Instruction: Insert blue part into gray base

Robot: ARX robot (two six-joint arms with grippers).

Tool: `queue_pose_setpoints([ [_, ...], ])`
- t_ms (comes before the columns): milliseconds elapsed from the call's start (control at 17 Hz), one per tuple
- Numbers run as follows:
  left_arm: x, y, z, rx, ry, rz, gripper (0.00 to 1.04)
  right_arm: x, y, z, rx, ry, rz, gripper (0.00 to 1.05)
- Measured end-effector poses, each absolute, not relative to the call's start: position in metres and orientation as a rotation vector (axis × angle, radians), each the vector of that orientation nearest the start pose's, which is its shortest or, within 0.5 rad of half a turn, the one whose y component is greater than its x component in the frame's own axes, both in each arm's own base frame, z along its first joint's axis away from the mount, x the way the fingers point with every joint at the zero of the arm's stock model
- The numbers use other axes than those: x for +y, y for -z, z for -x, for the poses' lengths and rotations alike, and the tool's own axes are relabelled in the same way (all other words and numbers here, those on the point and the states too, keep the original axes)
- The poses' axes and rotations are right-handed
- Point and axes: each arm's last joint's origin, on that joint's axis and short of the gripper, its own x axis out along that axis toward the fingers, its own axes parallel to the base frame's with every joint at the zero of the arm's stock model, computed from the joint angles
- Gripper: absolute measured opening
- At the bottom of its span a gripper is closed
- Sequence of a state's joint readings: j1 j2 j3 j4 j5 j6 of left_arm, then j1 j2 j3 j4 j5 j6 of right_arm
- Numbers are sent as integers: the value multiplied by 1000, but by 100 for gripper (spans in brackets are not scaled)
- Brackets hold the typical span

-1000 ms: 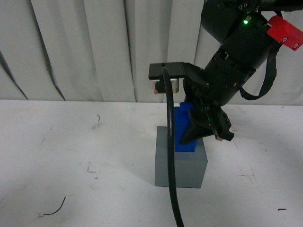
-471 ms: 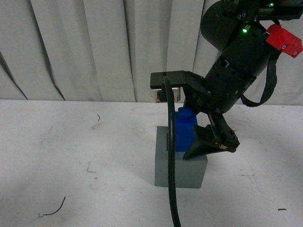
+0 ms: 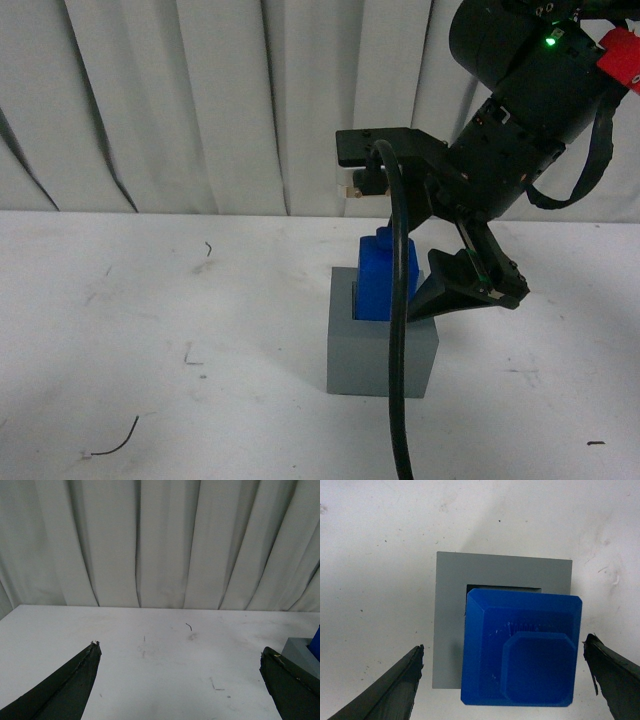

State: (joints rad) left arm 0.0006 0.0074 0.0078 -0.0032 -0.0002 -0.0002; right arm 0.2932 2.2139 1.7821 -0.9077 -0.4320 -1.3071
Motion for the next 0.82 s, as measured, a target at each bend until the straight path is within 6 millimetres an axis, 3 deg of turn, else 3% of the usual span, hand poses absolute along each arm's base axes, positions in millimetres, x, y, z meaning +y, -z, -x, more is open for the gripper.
queue_pose_setpoints([
  [294,0,-165,-98,3,-1,0,98,137,-205,-418,716,-1391,923,98],
  [529,0,-165,-98,3,-1,0,98,132,-265,-403,574,-1408,896,98],
  [647,0,-165,-98,2,-1,0,98,122,-296,-393,482,-1397,912,98],
  [824,0,-165,-98,3,0,0,98,85,-334,-371,354,-1439,807,98],
])
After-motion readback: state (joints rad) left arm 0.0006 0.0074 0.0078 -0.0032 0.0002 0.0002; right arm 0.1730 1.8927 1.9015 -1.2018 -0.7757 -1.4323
